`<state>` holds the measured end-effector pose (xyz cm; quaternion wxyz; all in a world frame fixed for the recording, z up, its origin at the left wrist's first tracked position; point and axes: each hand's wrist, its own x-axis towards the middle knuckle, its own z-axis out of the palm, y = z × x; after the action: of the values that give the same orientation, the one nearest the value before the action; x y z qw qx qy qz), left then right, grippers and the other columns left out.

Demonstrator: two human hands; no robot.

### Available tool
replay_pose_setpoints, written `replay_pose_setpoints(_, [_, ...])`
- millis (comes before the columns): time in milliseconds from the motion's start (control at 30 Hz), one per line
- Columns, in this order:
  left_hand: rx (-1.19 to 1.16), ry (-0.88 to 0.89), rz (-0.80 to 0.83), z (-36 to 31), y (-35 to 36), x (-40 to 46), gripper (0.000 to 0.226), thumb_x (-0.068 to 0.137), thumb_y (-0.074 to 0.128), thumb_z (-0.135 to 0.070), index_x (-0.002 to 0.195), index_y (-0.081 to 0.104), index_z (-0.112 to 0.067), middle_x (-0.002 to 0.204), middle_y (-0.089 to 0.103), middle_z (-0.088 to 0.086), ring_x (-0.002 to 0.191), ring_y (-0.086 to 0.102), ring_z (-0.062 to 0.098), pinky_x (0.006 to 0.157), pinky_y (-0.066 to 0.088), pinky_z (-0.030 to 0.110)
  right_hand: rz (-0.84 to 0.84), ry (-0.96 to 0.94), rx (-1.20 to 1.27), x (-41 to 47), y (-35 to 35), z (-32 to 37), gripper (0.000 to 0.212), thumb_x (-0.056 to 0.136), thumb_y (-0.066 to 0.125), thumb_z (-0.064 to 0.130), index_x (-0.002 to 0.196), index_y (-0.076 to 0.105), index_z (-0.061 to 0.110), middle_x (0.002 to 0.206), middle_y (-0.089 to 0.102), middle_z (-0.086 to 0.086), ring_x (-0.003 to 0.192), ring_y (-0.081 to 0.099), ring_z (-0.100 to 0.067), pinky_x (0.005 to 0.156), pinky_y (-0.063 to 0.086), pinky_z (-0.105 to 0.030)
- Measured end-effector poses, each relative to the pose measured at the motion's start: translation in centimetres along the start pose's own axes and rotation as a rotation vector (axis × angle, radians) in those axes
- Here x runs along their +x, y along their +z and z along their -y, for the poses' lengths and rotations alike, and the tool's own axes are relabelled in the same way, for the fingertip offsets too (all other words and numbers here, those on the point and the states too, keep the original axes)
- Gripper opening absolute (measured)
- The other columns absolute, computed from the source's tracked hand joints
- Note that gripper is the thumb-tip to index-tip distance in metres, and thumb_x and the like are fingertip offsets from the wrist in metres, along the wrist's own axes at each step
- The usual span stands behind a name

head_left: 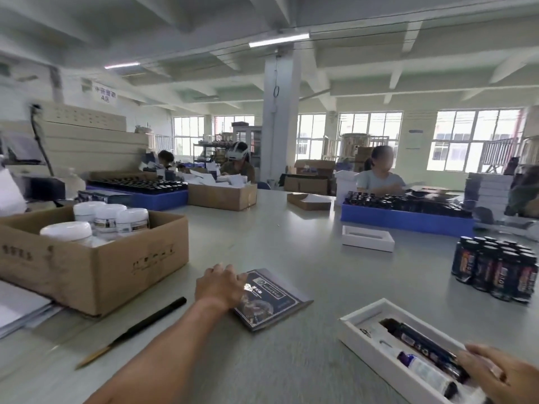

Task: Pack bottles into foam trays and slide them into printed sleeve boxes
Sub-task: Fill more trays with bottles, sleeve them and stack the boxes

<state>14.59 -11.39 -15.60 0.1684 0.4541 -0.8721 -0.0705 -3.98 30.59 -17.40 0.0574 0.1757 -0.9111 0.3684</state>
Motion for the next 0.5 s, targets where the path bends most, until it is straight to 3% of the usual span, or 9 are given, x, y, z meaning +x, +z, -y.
replay_pose_setpoints(67, [0.029,-0.037,0.025,0.5,-0.1,0.9,0.053,0.095,0.033,-0.056,0.133,0.050,-0.023,0.138,0.052,0.006,0.125,0.047,0.026,0.097,0.038,0.040,-0.003,-0.012,0.002,-0.1,-0.5,0.8,0.043,0.068,0.072,0.059,0.094,0.078,0.025,0.096,0.073,-0.006,0.075,0.066,-0.029,0.083,0.055,-0.045])
replay_pose_setpoints(133, [0.029,-0.043,0.028,0.1,0.2,0.8,0.052,0.095,0.034,-0.056,0.131,0.052,-0.023,0.134,0.055,0.005,0.122,0.048,0.026,0.095,0.039,0.040,-0.015,-0.056,-0.010,-0.6,-1.1,1.5,0.064,0.054,0.054,0.086,0.089,0.072,0.037,0.093,0.071,-0.001,0.076,0.064,-0.026,0.080,0.052,-0.038])
replay_pose_setpoints(167, [0.024,-0.032,0.020,-0.4,0.6,0.4,0.050,0.094,0.036,-0.055,0.129,0.054,-0.023,0.132,0.056,0.005,0.120,0.049,0.026,0.094,0.039,0.041,-0.017,-0.073,-0.011,-0.8,-1.3,1.9,0.067,0.056,0.046,0.089,0.091,0.072,0.038,0.095,0.070,-0.001,0.079,0.063,-0.025,0.081,0.050,-0.037])
replay_pose_setpoints(233, [0.022,0.020,-0.011,-1.6,1.5,-0.7,0.048,0.092,0.042,-0.054,0.124,0.057,-0.022,0.125,0.057,0.007,0.115,0.051,0.027,0.093,0.041,0.042,0.026,-0.096,-0.041,-0.9,-1.7,2.5,0.056,0.071,0.051,0.075,0.104,0.072,0.035,0.107,0.069,-0.002,0.089,0.062,-0.025,0.084,0.046,-0.036])
replay_pose_setpoints(333, [-0.021,0.095,-0.060,-3.2,1.8,-2.1,0.053,0.086,0.051,-0.059,0.124,0.057,-0.024,0.123,0.056,0.009,0.114,0.051,0.029,0.093,0.043,0.041,0.081,-0.137,-0.104,-0.4,-2.1,2.7,0.033,0.089,0.061,0.053,0.114,0.071,0.034,0.102,0.065,0.005,0.090,0.059,-0.018,0.077,0.038,-0.030])
replay_pose_setpoints(500, [-0.353,0.136,-0.066,-5.8,1.1,-4.3,0.065,0.073,0.074,-0.056,0.126,0.058,-0.023,0.116,0.061,0.011,0.107,0.056,0.027,0.092,0.048,0.039,0.092,-0.160,-0.133,-0.9,-3.3,1.7,0.038,0.091,0.063,0.048,0.122,0.069,0.027,0.105,0.071,0.008,0.083,0.060,-0.004,0.067,0.041,-0.020])
